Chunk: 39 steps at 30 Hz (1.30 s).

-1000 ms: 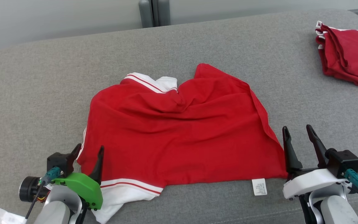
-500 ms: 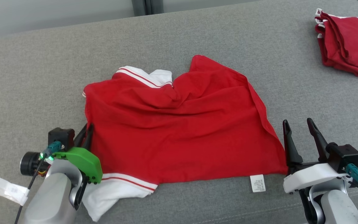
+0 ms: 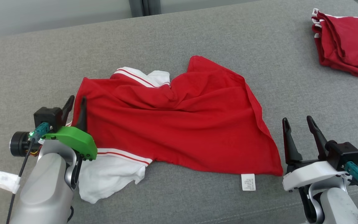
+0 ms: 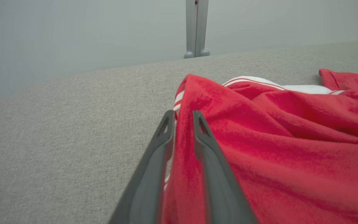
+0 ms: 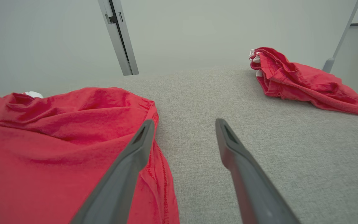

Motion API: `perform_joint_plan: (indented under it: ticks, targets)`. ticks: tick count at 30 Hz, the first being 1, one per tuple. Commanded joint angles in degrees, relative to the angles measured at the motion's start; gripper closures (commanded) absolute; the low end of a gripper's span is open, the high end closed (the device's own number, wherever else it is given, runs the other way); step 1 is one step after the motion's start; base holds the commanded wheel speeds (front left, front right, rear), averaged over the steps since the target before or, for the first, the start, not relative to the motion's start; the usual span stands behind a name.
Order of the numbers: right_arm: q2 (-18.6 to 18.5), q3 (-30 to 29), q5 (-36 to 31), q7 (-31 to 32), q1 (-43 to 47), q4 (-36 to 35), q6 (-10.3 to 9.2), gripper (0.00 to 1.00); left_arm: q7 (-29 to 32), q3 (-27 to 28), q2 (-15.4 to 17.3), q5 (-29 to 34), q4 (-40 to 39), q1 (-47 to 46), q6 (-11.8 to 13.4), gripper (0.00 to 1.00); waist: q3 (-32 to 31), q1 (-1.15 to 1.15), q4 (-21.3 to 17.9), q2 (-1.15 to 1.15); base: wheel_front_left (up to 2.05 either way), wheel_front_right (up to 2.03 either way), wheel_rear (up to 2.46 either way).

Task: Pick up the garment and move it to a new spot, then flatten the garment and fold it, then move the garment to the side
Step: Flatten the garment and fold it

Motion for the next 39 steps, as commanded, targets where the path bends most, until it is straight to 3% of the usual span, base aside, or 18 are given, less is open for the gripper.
perform_joint_plan:
  ticks: [1, 22, 30, 39]
  targets:
    - [0.1, -0.2, -0.4, -0.2, -0.3, 0.2, -0.04, 0.00, -0.3, 0.8, 0.2, 1.1, -1.3, 1.5, 0.5, 0.00, -0.5, 0.00, 0.3, 0.00, 0.00, 0.00, 0.00]
    - [0.1, 1.1, -0.8, -0.2, 4.4, -1.5, -0.04, 0.00, -0.2, 15.5, -3.7, 7.5, -31.7, 26.6, 2.3, 0.00, -9.6, 0.00, 4.9, 0.00, 0.00, 0.00, 0.00]
    - [-0.1, 2.1, -1.1, -0.2, 6.4, -1.8, -0.04, 0.00, -0.2, 18.1, -5.5, 8.6, -35.9, 32.8, 2.2, 0.00, -12.4, 0.00, 6.1, 0.00, 0.00, 0.00, 0.00]
    - [-0.4, 2.6, -0.7, -0.2, 7.6, -2.4, -0.04, 0.00, -0.2, 17.8, -5.4, 9.0, -35.6, 35.4, -0.2, 0.00, -13.3, 0.00, 6.1, 0.00, 0.00, 0.00, 0.00]
